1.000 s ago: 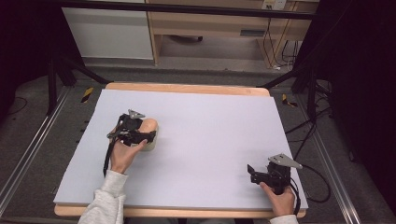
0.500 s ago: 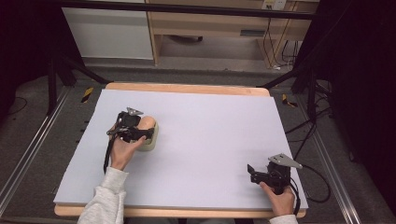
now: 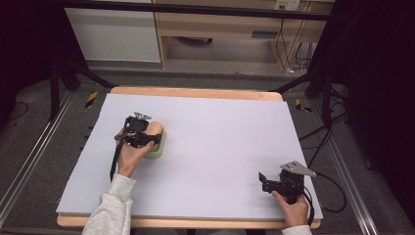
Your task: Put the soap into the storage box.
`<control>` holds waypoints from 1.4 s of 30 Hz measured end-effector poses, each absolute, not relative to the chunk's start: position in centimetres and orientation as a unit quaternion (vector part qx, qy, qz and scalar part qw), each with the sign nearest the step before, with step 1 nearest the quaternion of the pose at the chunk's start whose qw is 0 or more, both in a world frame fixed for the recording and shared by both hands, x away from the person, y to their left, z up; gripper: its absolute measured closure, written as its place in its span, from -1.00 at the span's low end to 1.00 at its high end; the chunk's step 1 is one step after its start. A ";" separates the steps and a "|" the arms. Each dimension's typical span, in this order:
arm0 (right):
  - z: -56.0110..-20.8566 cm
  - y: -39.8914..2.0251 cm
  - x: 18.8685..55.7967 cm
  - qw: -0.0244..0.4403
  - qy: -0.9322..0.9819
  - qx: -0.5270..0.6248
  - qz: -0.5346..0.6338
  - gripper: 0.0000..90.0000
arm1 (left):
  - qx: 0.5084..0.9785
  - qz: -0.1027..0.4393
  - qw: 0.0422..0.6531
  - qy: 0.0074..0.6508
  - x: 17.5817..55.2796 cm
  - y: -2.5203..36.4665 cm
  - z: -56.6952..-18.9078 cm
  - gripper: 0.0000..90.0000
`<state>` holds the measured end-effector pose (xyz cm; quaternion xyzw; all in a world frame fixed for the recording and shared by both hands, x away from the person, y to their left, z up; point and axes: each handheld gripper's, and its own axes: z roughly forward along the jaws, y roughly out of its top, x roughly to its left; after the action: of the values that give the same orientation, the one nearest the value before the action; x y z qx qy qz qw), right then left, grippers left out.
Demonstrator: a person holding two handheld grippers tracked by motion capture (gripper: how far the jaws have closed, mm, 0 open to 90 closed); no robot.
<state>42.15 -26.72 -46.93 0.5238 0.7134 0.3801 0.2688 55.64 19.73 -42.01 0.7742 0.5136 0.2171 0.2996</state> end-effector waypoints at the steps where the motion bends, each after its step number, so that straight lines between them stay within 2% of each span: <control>1: -46.9 -26.7 42.1 0.269 0.713 0.523 0.380 -0.90 | 0.774 0.217 0.299 0.514 55.7 19.7 -42.1 -0.29; 42: -47.0 -26.7 42.2 0.269 0.716 0.521 0.379 -0.90 | 0.782 0.206 0.262 0.526 56.4 19.8 -44.0 -0.29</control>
<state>42.15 -26.68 -46.96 0.5215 0.7159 0.3788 0.2686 56.37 19.78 -44.04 0.7825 0.5260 0.2060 0.2620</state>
